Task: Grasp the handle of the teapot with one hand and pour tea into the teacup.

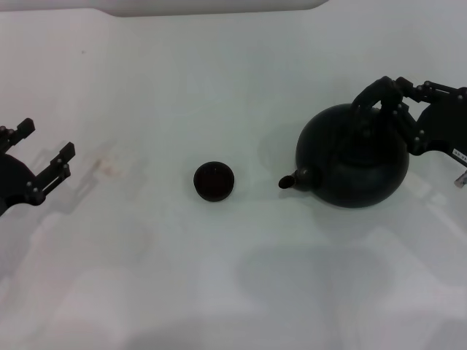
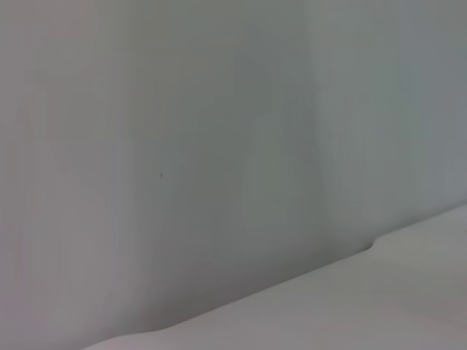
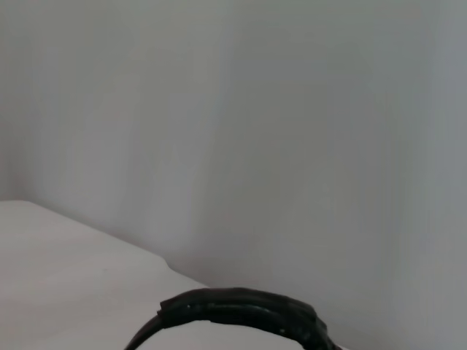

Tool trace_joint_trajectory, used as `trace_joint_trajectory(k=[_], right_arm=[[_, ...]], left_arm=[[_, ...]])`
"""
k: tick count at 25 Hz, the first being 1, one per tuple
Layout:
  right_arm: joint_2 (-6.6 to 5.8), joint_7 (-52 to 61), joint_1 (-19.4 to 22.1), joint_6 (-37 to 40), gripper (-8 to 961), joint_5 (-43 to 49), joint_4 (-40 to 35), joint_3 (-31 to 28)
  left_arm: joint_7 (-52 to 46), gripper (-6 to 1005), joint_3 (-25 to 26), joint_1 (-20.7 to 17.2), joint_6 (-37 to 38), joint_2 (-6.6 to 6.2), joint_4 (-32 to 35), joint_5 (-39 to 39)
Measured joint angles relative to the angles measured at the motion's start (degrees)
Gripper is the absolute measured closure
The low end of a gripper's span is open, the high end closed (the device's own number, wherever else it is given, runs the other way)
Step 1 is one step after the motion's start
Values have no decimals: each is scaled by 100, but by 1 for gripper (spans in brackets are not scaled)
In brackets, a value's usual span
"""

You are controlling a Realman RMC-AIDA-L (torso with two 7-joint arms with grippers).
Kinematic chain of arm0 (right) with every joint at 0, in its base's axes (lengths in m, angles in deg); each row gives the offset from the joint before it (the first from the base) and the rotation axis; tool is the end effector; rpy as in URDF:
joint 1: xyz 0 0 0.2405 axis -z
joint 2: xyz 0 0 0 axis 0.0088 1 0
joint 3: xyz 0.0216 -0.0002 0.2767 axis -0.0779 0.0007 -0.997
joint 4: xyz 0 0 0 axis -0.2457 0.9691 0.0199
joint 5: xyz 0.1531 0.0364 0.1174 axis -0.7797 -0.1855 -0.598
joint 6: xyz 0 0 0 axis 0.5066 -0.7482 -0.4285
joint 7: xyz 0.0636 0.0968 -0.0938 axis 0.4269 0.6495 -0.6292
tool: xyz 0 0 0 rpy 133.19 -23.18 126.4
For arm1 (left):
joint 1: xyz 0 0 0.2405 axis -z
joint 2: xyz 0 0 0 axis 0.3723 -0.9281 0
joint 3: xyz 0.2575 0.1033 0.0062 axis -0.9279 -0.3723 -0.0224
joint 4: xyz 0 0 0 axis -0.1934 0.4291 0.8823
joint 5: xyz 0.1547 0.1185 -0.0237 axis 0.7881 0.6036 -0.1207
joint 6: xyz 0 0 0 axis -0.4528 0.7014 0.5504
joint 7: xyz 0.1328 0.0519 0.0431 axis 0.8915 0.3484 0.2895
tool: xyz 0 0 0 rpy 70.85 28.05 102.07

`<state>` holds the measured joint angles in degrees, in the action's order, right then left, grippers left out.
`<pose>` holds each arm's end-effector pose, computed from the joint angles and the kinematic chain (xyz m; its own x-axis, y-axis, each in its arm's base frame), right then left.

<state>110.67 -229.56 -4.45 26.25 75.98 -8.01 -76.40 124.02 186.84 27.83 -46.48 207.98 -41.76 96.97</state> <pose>0.3295 0.2720 -0.0172 0.8352 -0.0332 -0.5489 -0.4487 -0.6182 -0.6454 -0.3742 0.2358 -0.0118 0.8308 0.0571 0.5537 0.4966 -0.5254 -0.6909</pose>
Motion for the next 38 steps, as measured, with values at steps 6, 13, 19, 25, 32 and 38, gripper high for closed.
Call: trace_joint_trajectory(k=[6, 13, 19, 25, 32, 38], right_arm=[[-10, -13, -1, -1, 700, 3, -30, -5], [-23, -154, 52, -68, 678, 31, -88, -135], [-55, -317, 66, -377, 540, 60, -293, -398], [-159, -370, 92, -571, 335, 70, -458, -821], [-205, -724, 72, -547, 275, 72, -730, -1580], [-28, -1228, -34, -92, 276, 55, -983, -2477]], left_arm=[[0, 273, 0, -4, -11, 0, 0, 2], [0, 274, 0, -9, -17, 0, 0, 2], [0, 274, -1, -9, -17, 0, -30, 2], [1, 273, 40, -6, -16, 0, -62, -44], [107, 274, 70, 1, 49, 0, -87, -360], [285, 274, 80, -3, 117, 0, -28, -1294]])
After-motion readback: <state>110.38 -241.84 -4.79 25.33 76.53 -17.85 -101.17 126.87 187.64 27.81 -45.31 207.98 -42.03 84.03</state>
